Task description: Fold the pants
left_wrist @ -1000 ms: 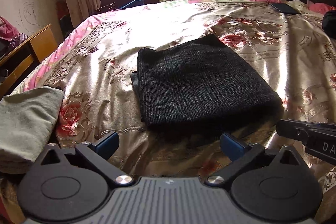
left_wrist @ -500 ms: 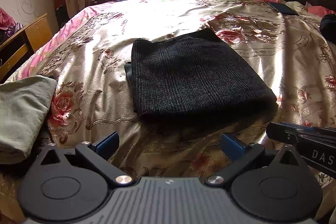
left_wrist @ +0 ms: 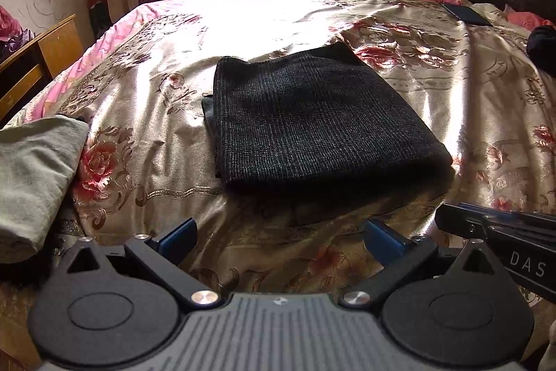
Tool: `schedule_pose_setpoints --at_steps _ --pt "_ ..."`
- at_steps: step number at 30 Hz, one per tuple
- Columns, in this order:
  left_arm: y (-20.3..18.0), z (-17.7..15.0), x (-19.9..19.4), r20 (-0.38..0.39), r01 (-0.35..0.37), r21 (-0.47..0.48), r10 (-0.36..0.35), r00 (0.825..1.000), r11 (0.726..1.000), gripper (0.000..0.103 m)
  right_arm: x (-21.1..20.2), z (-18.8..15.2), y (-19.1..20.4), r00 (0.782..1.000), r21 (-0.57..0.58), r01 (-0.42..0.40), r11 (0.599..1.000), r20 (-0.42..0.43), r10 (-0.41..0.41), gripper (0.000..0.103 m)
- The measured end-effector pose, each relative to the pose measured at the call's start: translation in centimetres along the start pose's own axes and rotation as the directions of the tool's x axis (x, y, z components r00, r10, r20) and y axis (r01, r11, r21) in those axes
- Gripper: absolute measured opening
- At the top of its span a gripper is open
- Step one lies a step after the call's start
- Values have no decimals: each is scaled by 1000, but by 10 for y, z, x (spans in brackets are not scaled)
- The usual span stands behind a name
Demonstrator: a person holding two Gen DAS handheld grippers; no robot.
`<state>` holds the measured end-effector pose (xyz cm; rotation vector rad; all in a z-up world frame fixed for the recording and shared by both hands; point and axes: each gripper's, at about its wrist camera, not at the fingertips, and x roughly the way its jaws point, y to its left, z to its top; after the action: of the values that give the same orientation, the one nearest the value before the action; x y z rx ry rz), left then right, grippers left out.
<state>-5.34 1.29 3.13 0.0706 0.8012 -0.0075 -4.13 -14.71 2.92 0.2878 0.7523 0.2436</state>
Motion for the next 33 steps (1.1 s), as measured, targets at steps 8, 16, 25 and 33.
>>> schedule_pose_setpoints --at_steps 8,16,25,33 --pt "0 -1 0 -10 9 -11 -10 1000 1000 103 0 0 0 1000 -3 5 1000 -12 -5 19" --pt "0 -2 0 -18 22 -20 -23 1000 1000 103 1 -2 1 1000 -14 11 1000 -26 -11 19" --pt "1 -2 -1 -18 27 -29 -27 999 999 103 2 -4 2 999 -19 13 1000 -39 -13 20" --pt "2 -2 -1 -20 31 -41 -31 999 999 103 2 -5 3 999 -22 15 1000 -46 -16 21"
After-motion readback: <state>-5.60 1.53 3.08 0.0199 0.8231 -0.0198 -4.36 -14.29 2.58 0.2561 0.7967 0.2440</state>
